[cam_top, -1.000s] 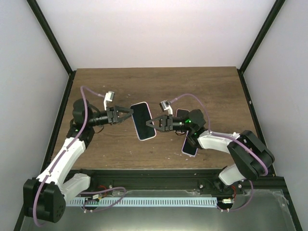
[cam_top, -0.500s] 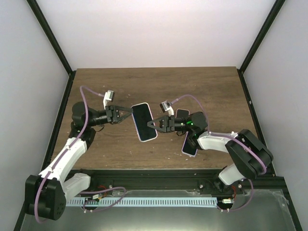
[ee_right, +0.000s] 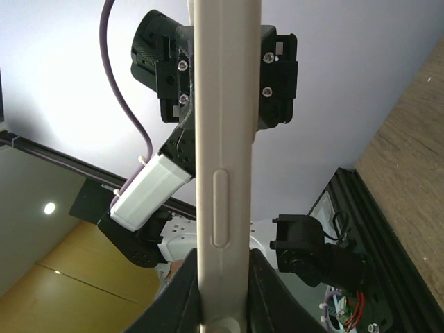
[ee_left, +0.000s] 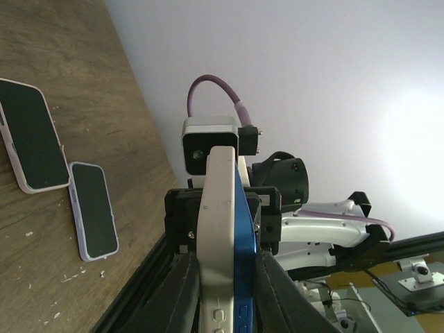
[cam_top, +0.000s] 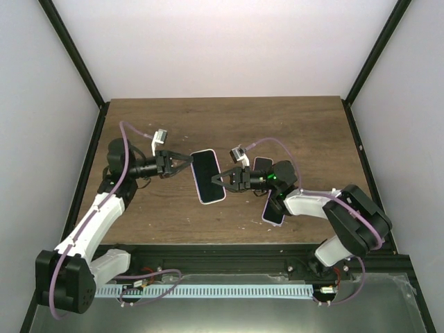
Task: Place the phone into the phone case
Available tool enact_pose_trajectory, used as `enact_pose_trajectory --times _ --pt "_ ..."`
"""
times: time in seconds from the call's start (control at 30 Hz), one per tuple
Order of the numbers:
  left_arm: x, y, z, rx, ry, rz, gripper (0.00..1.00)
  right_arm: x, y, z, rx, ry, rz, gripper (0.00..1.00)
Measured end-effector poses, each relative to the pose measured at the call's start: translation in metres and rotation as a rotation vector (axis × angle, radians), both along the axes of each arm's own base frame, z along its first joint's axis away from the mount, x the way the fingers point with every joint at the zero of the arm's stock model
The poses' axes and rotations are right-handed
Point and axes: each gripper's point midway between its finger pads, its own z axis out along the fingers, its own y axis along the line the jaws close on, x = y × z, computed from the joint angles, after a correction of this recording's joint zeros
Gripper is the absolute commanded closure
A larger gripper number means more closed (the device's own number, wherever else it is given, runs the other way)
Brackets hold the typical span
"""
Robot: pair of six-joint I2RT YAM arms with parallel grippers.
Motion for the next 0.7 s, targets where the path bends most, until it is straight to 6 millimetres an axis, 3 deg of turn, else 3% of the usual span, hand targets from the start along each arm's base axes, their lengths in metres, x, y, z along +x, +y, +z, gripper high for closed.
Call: enact_pose_trajectory --times 0.1,0.2,0.3,0.43,0.53,0.63,0.7 --pt "0.0 0.0 0.0 -0.002 0.012 -0.005 0.57 0.0 0.0 0.0 0.005 0.008 0.002 0.9" --pt "0.0 0.0 0.004 -0.017 0.011 -0.004 0.52 -0.001 -0.001 0.003 0.016 0.003 0.007 0.89" --pt "0.0 0.0 0.009 -0.035 -0.002 -0.003 0.61 -0.002 -0.001 0.006 0.025 -0.001 0.009 0.88" --pt "0.0 0.0 0.011 -0.052 -0.009 -0.004 0.87 -0.005 -0.001 0.01 0.038 -0.002 0.019 0.86" --pt "0.0 -0.001 0.012 -0.065 -0.005 -0.007 1.0 -0.005 -0.001 0.01 0.037 0.006 0.021 0.76" --pt "0.002 -0.001 0.009 -0.06 0.002 -0.007 1.0 -0.006 -0.001 0.011 0.044 0.0 0.022 0.68" --pt "0.003 -0.001 0.004 -0.042 0.012 -0.006 1.0 -0.006 -0.001 0.011 0.044 -0.001 0.023 0.69"
